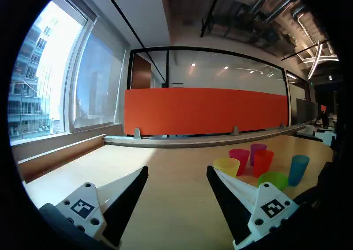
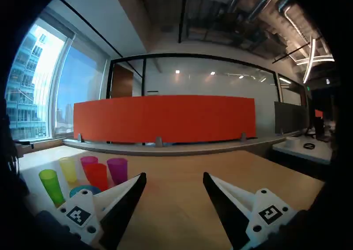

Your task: Pour water

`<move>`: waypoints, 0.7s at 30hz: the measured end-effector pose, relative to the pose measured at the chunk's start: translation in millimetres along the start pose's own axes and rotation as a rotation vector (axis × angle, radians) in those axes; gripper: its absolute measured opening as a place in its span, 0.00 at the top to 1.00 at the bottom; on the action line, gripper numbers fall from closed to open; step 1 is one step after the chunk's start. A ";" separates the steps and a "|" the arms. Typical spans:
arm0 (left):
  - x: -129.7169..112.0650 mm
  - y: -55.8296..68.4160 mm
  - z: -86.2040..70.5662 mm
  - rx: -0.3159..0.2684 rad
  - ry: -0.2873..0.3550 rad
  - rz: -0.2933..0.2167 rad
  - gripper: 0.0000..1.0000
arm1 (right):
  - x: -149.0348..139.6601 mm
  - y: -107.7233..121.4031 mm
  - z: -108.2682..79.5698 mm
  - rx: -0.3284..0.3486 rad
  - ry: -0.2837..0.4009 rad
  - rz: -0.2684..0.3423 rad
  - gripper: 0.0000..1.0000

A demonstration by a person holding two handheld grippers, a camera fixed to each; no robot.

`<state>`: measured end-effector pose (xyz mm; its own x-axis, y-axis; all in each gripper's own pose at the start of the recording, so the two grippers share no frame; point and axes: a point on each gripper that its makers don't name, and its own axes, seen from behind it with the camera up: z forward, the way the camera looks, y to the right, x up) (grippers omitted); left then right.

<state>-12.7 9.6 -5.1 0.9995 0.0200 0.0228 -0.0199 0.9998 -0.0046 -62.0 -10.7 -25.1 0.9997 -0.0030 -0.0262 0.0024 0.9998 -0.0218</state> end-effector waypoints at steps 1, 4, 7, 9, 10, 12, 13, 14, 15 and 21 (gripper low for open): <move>0.0 0.1 0.1 0.000 0.000 0.000 0.01 | -0.2 -0.5 -0.1 0.001 -0.001 -0.002 0.01; 0.0 0.1 0.3 0.000 0.000 0.000 0.01 | -0.8 -2.0 0.0 0.003 -0.003 -0.009 0.01; -0.1 -0.1 0.4 0.000 0.000 0.000 0.01 | -0.9 -2.2 0.6 0.004 -0.003 -0.012 0.01; -0.1 -0.2 0.3 0.000 0.000 0.000 0.01 | -0.6 -1.7 1.1 0.003 -0.004 -0.011 0.01; 0.0 -0.4 0.2 0.000 0.000 0.000 0.01 | -0.5 -1.4 1.2 0.002 -0.004 -0.011 0.01; 0.3 -0.6 0.1 0.000 0.000 0.000 0.01 | -0.4 -1.0 1.4 0.001 -0.003 -0.011 0.01; 0.4 -0.6 0.0 0.000 0.000 0.000 0.01 | -0.4 -0.8 1.6 0.001 -0.003 -0.011 0.01; 0.5 -0.6 -0.1 0.000 0.000 0.000 0.01 | -0.4 -0.5 1.8 0.001 -0.004 -0.011 0.01; 0.5 -0.6 -0.2 0.000 0.000 0.000 0.01 | -0.5 -0.4 1.8 0.001 -0.004 -0.011 0.01; 0.8 -0.8 -0.6 0.000 0.000 0.000 0.01 | -1.1 -0.7 0.9 0.000 -0.006 -0.011 0.01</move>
<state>-11.9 8.8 -5.7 0.9995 0.0203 0.0227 -0.0202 0.9998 -0.0045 -63.0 -11.3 -24.2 0.9997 -0.0141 -0.0198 0.0137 0.9997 -0.0216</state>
